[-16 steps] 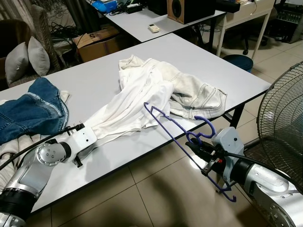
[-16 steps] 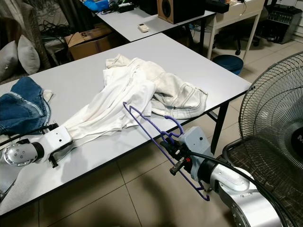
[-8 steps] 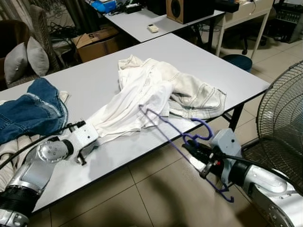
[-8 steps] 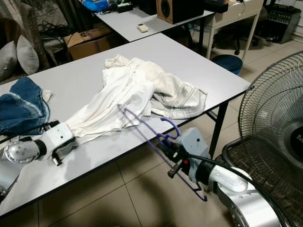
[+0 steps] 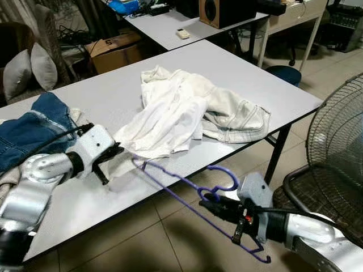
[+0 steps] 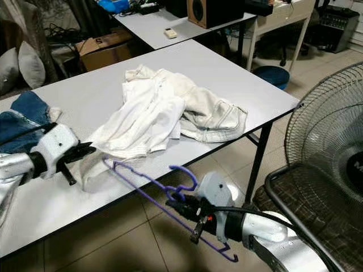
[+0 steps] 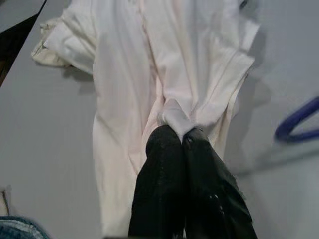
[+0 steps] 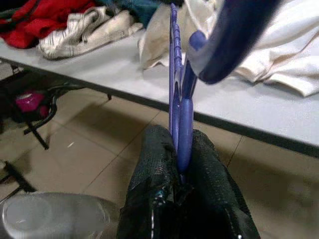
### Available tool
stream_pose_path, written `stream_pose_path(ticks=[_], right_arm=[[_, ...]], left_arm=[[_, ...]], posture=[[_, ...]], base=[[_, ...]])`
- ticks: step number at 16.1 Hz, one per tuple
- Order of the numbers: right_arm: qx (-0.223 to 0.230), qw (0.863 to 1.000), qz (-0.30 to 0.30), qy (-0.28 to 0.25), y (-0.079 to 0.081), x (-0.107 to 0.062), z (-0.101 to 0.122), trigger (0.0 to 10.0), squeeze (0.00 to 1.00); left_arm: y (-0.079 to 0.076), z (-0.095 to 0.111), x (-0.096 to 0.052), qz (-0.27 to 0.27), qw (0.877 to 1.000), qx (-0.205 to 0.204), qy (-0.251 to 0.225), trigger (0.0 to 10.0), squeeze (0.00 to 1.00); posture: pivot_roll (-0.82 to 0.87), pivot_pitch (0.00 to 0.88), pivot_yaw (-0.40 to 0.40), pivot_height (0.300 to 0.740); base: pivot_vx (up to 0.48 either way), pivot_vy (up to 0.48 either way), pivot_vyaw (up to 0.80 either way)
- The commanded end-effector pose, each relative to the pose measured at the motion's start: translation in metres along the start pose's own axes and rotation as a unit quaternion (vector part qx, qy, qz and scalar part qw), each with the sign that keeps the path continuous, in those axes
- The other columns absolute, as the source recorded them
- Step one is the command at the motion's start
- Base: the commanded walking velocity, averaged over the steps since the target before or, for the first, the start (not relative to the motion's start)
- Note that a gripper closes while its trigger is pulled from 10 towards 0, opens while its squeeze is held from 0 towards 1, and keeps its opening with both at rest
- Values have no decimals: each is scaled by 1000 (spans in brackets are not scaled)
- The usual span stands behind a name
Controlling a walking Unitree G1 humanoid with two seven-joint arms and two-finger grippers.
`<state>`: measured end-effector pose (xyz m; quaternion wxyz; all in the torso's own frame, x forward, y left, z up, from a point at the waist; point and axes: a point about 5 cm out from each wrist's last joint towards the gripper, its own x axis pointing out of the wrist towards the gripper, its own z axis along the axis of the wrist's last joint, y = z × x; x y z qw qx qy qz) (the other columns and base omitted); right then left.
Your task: Hang hanger
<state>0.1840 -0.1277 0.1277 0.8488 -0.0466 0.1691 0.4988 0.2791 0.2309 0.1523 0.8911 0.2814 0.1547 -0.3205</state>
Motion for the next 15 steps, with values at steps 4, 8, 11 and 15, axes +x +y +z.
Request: stream_pose_path(ticks=[4,8,11,15], right_arm=[[-2,1000,18,4,-7,13,2,10000,0],[50,999,-3,-2,-26,39,-4,10000,0],[83,996,-27,-12,-36,47,-4,10000,0],[188,978,-43,-81,-43,51,11,10000,0]], left_arm=[[-6,14,-13,-21,1000,-12,-2,0,0],[-19,22,-14,-52,998,-19,-4,0,0],[-19,27,-14,-50,999,-19,-5,0,0],[-11,22,-12,-20,1000,1,14,0,0]], posture=[[-112,0,130,740],[-105,0,128,740],[-95,0,124,740],[-103,0,133,740]], base=[[0,0,0],[0,0,0],[0,0,0],[0,0,0]])
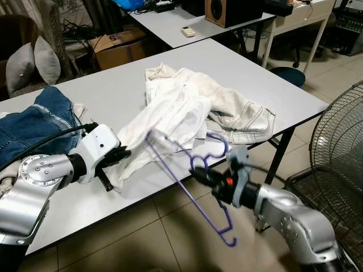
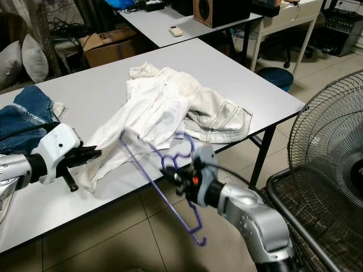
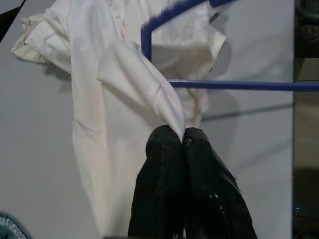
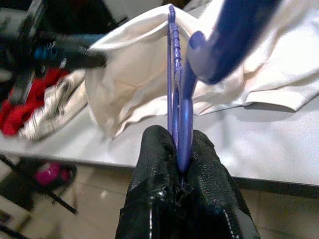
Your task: Hang hanger
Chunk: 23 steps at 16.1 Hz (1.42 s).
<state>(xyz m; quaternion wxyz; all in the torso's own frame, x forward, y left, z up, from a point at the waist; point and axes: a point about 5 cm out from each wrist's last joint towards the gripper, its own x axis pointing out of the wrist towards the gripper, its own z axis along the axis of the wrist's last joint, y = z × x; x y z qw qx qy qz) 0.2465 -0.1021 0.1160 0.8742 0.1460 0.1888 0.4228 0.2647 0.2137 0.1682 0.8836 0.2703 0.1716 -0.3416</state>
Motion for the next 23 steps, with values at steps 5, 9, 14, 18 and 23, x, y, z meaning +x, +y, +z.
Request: stream_pose_path(ticks=[5,9,14,18,23], right_arm=[[186,982,-31,-30,-1,36,9,10000,0],[227,973,-30,19,6,64,15,10000,0],[84,991,-26,96,7,51,4,10000,0],[34,994,4,108,12,43,9,10000,0],[8,992,16,125,9,41,9,10000,0]], left_arm=[[6,12,10,-38,999,6,-8,0,0],[17,32,17,-34,998,18,-40,0,0],[40,43,8,59,996,29,-66,0,0],[43,51,3,89,991,43,-91,0,0],[17,65,-6,-22,988,71,-137,0,0]], posture=[[-109,0,181,740],[-88,0,179,740],[-89,0,168,740],[-89,0,150,740],[-86,0,124,740]], base=[[0,0,0],[0,0,0],[0,0,0],[0,0,0],[0,0,0]])
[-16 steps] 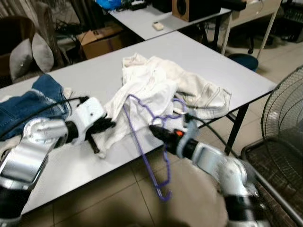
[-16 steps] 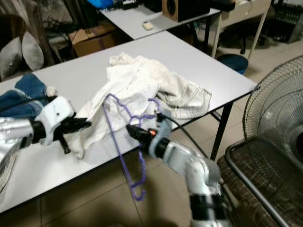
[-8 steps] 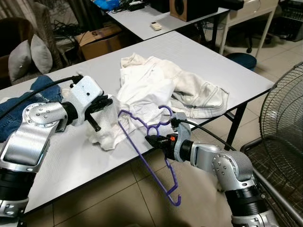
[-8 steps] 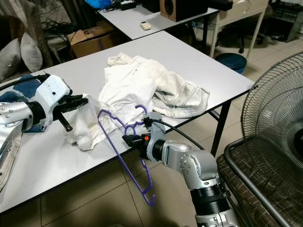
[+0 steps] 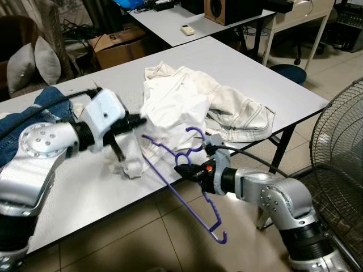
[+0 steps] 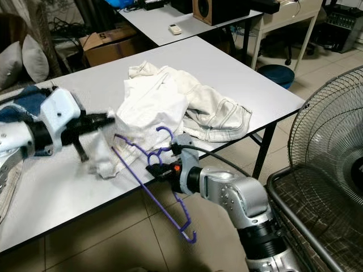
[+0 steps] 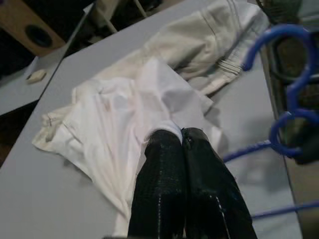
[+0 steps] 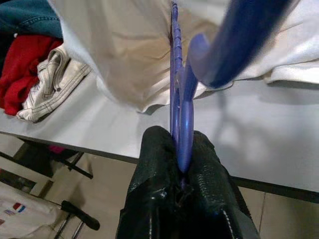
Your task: Hang hanger
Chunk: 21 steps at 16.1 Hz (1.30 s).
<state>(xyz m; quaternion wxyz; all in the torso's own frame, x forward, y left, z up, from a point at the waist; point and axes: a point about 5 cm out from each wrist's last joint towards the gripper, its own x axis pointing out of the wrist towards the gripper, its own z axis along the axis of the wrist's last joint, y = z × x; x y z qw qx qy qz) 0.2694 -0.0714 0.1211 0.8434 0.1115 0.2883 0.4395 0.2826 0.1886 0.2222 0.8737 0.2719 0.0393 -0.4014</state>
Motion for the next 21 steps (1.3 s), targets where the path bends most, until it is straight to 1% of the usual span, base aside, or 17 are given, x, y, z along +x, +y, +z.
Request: stream_pose_path(ticks=[1,2,3,4,6,7,8,10,11,12,13,14,15,17,18,19,21], right_arm=[[-5,1000,2,15,2,4,-2,10000,0],[1,1000,-10,10,-1,4,-1,10000,0],[18,1000,-23,-6,-5,2,2,10000,0],[27,999,-29,-17,-7,1,4,10000,0],[79,994,-41,-68,-12,0,14,10000,0],[115,988,-38,-95,-14,2,20,10000,0],[183,973,-15,-142,-10,12,30,10000,0],[216,963,-1,-162,-6,20,35,10000,0],[255,946,1,-198,-1,41,47,10000,0],[268,940,5,-209,3,50,52,10000,0],[268,940,5,-209,3,50,52,10000,0],[285,932,17,-222,12,66,63,10000,0],[290,930,16,-227,15,72,66,10000,0],[327,912,14,-246,20,84,73,10000,0],[339,906,12,-251,22,88,75,10000,0],[361,896,15,-259,24,92,77,10000,0],[393,879,25,-268,30,99,81,10000,0]], left_arm=[[-2,5,-5,-16,1000,9,-2,0,0],[-5,3,-8,-26,1000,8,10,0,0],[-4,-4,-13,-24,999,12,40,0,0],[-4,-7,-15,-25,998,13,52,0,0],[-4,-15,-18,-32,996,7,82,0,0],[-7,-21,-18,-42,994,6,99,0,0],[-13,-28,-14,-63,991,-2,115,0,0],[-16,-31,-10,-72,990,-7,118,0,0],[-27,-25,-5,-124,986,-38,100,0,0],[-32,-23,-5,-149,983,-50,96,0,0],[-32,-23,-5,-149,983,-50,96,0,0],[-41,-23,-7,-193,974,-68,99,0,0],[-44,-22,-8,-206,970,-77,100,0,0],[-50,-16,-10,-237,962,-103,84,0,0],[-52,-13,-11,-247,959,-113,76,0,0],[-54,-9,-10,-257,956,-126,66,0,0],[-57,-10,-10,-268,951,-135,71,0,0]], posture=[[-86,0,122,740],[-87,0,118,740],[-84,0,115,740],[-84,0,115,740],[-81,0,121,740],[-80,0,128,740],[-74,0,149,740],[-74,0,149,740],[-55,0,174,740],[-44,0,189,740],[-44,0,189,740],[-26,0,202,740],[-21,0,204,740],[0,0,213,740],[3,0,214,740],[12,0,219,740],[24,0,228,740]], base=[[0,0,0],[0,0,0],[0,0,0],[0,0,0],[0,0,0],[0,0,0],[0,0,0],[0,0,0],[0,0,0],[0,0,0],[0,0,0],[0,0,0],[0,0,0],[0,0,0],[0,0,0],[0,0,0],[0,0,0]])
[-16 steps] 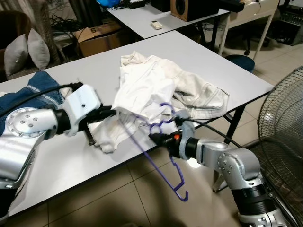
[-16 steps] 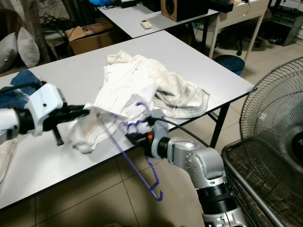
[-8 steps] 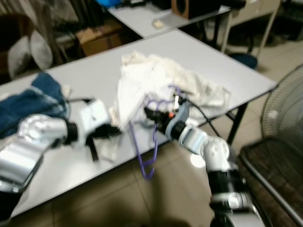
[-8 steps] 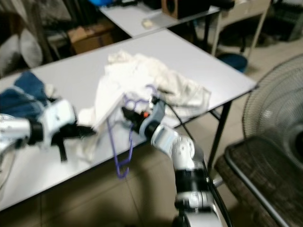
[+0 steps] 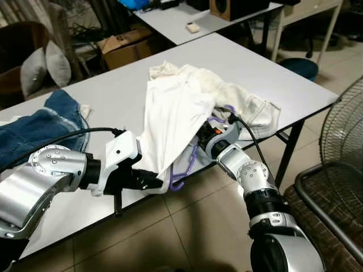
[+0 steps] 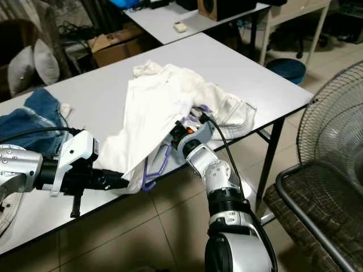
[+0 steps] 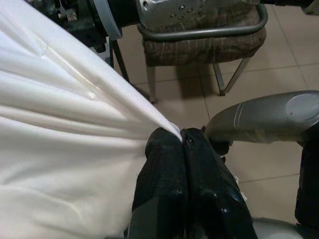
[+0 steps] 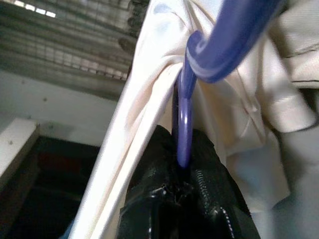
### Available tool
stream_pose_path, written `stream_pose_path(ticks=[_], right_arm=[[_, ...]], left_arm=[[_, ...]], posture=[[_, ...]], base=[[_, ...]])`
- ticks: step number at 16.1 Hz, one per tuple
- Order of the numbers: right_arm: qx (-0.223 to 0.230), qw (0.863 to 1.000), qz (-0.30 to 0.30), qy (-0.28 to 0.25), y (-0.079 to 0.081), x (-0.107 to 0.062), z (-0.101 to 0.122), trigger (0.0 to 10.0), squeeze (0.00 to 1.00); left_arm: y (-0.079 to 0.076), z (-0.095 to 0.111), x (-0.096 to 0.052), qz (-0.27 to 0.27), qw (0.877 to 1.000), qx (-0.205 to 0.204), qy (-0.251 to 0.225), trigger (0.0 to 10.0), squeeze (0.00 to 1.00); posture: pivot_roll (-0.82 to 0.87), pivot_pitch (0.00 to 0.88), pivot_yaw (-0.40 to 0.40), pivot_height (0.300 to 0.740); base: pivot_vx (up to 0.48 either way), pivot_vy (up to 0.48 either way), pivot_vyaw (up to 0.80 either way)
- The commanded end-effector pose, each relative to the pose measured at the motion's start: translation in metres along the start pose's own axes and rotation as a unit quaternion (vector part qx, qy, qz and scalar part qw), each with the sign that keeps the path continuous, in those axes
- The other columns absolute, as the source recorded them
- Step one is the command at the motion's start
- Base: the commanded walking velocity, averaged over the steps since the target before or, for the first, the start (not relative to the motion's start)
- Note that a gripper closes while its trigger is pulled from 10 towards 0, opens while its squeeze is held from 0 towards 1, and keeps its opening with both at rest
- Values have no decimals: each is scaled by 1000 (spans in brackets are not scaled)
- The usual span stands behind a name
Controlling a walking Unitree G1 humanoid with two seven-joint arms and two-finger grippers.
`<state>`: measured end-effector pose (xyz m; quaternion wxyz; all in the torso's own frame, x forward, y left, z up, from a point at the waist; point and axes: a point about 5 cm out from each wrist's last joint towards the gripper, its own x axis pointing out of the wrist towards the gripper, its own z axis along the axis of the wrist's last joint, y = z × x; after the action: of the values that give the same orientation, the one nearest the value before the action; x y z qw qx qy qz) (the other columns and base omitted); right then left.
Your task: Hang hanger
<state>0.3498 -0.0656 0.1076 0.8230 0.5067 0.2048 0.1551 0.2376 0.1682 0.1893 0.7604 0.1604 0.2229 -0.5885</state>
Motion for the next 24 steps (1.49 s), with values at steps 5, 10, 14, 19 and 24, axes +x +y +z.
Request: stream_pose_path(ticks=[5,10,14,19,24], right_arm=[[110,977,166,74,109,30,-63,10000,0],[123,973,180,78,111,32,-60,10000,0],[105,977,171,76,109,34,-60,10000,0],[-27,978,172,114,97,27,-72,10000,0],[-28,973,201,113,81,-6,-40,10000,0]], left_arm=[[1,4,11,2,1000,24,9,0,0],[-4,-6,10,-10,999,35,39,0,0],[-13,20,21,-62,996,24,-53,0,0],[19,40,15,55,992,54,-99,0,0],[61,48,-22,188,974,105,-64,1412,0]], posture=[[33,0,215,740],[33,0,206,740],[32,0,204,740],[19,0,201,740],[-21,0,207,740]], base=[[0,0,0],[0,0,0],[0,0,0],[0,0,0],[0,0,0]])
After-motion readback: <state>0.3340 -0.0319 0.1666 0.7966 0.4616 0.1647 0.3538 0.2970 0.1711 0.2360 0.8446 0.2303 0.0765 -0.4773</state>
